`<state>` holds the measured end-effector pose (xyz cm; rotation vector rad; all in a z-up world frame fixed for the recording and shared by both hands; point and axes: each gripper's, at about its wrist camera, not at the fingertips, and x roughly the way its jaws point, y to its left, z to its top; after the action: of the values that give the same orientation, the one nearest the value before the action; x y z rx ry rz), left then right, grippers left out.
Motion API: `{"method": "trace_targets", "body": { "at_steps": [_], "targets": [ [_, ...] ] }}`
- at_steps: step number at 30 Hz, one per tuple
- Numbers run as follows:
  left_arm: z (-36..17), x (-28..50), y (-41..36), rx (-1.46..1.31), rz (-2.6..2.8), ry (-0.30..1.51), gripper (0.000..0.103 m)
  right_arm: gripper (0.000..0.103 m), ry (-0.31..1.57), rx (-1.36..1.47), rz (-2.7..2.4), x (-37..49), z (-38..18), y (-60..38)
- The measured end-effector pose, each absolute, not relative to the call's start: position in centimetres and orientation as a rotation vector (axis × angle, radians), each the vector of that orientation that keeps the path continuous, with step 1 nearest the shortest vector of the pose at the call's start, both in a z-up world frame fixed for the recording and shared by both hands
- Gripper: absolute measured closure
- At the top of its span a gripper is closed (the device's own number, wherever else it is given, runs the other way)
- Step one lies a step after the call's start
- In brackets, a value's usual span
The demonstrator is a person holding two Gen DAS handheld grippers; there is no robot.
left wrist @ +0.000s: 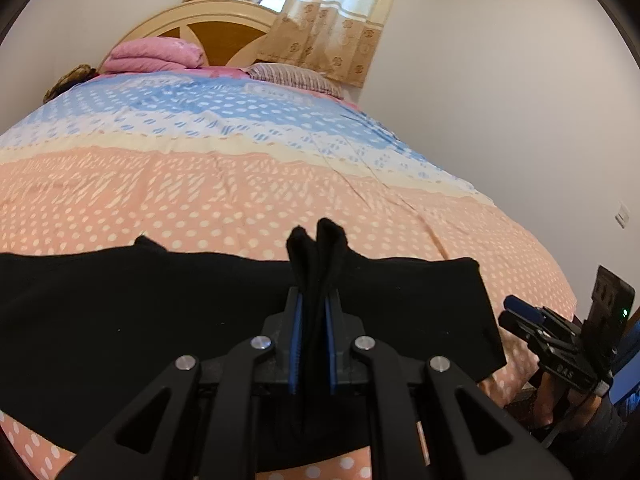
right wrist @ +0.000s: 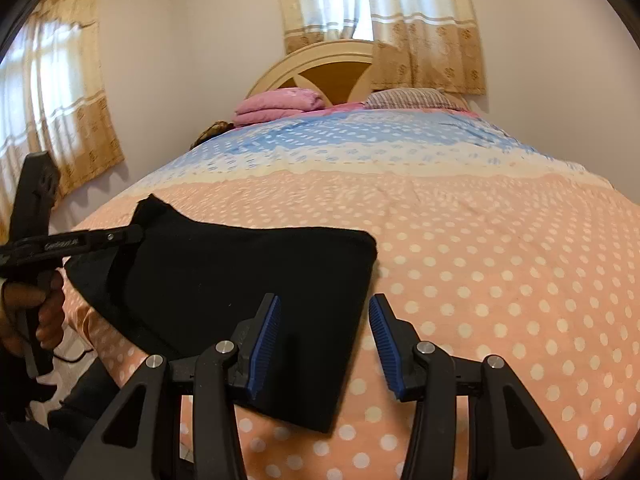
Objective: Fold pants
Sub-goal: 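Lift the edge with the left gripper, fold it over, and open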
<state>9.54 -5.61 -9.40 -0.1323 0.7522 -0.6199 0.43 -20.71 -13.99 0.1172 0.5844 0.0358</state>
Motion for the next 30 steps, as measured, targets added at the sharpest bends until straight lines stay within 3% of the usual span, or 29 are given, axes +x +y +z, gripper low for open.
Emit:
{"method": "trace_targets", "body": {
  "at_steps": [5,7,10,13,15,18,30],
  "targets": [
    [-11.2,10.0,-5.8,-0.099,-0.579,0.803,0.092,0.054,0.658,0.045,0.080,1.2,-15.4,-18.9],
    [-11.6,10.1,-5.8,-0.086,-0.565,0.812,0.091,0.049,0.719,-0.004,0.077,1.8,-16.5,-18.4],
    [-12.2,10.1,-5.8,-0.064,-0.546,0.828,0.083,0.047,0.708,-0.068,0.058,1.5,-16.9,-17.9],
    [-12.0,9.7,-5.5,-0.037,-0.519,0.810,0.072,0.047,0.718,-0.043,0.060,1.3,-16.6,-18.4],
    [-11.5,9.2,-5.3,0.000,-0.479,0.779,0.052,0.047,0.743,-0.029,0.039,1.2,-16.4,-18.6],
    [-11.2,8.7,-4.9,0.053,-0.435,0.731,0.033,0.047,0.770,-0.022,0.012,1.1,-16.0,-18.7],
    [-12.0,8.9,-4.4,0.067,-0.382,0.746,0.028,0.046,0.807,-0.029,0.012,1.5,-16.1,-18.7]
  ]
}}
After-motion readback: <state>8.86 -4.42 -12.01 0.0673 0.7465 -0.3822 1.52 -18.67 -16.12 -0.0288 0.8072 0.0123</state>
